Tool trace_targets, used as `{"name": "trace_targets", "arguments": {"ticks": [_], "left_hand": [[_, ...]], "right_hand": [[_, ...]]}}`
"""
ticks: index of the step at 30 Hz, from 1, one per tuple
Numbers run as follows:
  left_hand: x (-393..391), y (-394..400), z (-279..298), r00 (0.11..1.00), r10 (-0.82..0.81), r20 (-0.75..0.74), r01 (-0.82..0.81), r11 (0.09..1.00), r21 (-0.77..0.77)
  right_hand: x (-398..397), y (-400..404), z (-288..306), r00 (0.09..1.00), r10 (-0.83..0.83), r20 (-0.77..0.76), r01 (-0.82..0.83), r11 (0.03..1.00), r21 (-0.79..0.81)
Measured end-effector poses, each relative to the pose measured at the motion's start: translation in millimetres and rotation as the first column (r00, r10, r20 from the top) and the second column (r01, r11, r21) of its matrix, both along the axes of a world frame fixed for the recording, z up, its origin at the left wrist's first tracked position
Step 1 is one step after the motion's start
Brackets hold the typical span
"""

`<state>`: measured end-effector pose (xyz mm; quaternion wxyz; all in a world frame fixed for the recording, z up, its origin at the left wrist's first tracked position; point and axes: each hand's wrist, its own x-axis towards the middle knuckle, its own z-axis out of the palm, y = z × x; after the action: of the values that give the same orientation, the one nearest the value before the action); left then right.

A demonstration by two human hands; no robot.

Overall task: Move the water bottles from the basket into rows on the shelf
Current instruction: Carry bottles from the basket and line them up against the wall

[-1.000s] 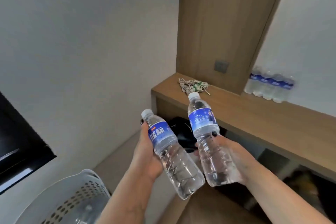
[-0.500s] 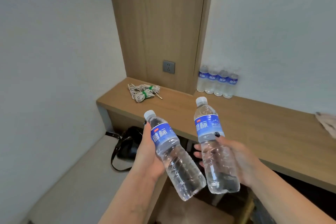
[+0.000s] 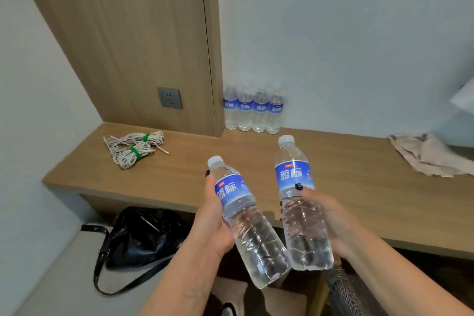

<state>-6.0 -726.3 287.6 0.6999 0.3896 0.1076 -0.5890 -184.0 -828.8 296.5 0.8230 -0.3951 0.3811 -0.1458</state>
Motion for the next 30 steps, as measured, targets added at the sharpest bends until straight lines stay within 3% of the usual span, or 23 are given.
{"name": "trace_targets", "arguments": {"ticks": [6,12,19,30], "left_hand": [[49,-87,3,0.998,-0.053,0.038,0.054,0.998,-0.014],[93,-156,4,0.981,-0.11,0.159,0.112,0.994,-0.002],[108,-205,7,0.869,-0.259,0.421,0.207,0.964,0.165],[105,-294,1,0.893,-0.198,0.403,0.118,0.969,0.215]], "right_hand": [[40,-67,-7,0.994,-0.096,0.052,0.093,0.994,0.054],[77,-126,-11,0.983,-0.181,0.019,0.182,0.977,-0.11],[103,-191,-17,0.95,-0.285,-0.129,0.243,0.931,-0.271],[121,-322,-52,0.913,-0.257,-0.317,0.096,0.89,-0.445]]}}
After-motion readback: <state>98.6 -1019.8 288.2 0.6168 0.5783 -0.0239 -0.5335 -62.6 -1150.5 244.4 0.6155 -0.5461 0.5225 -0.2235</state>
